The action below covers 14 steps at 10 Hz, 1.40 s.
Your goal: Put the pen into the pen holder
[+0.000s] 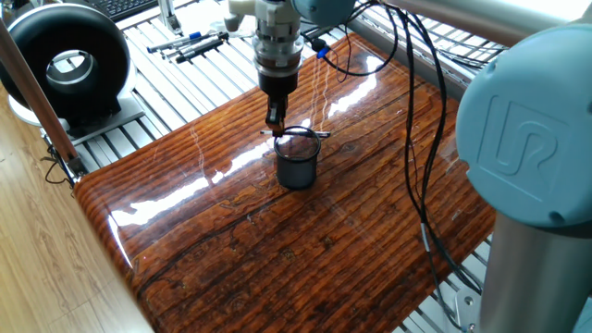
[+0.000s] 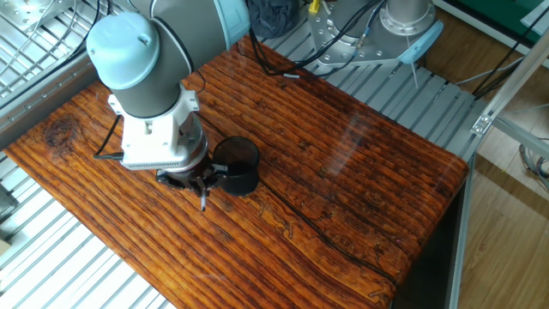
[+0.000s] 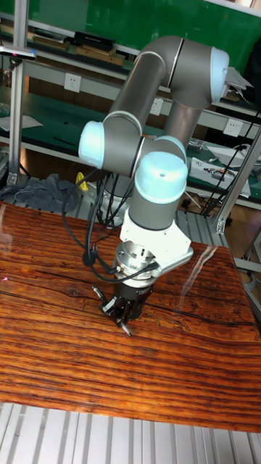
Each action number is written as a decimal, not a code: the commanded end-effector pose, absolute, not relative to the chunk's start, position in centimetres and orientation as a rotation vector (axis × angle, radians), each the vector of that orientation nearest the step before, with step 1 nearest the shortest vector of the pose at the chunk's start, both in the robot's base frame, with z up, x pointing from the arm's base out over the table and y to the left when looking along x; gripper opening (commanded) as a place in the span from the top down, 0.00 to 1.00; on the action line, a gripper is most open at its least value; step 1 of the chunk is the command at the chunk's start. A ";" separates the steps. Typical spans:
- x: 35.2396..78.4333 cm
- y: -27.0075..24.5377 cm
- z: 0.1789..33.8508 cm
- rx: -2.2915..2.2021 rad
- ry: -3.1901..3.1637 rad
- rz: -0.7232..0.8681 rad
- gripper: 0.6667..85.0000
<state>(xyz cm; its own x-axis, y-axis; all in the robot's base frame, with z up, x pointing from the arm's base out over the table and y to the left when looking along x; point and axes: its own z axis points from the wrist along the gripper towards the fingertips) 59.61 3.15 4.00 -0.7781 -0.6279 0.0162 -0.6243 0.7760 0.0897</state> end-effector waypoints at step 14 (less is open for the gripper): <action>57.8 2.2 6.4 0.999 -2.878 0.073 0.99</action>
<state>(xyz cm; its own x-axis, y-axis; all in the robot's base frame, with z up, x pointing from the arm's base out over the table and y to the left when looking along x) 57.78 2.25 5.65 -0.7880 -0.6057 0.1105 -0.6105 0.7919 -0.0124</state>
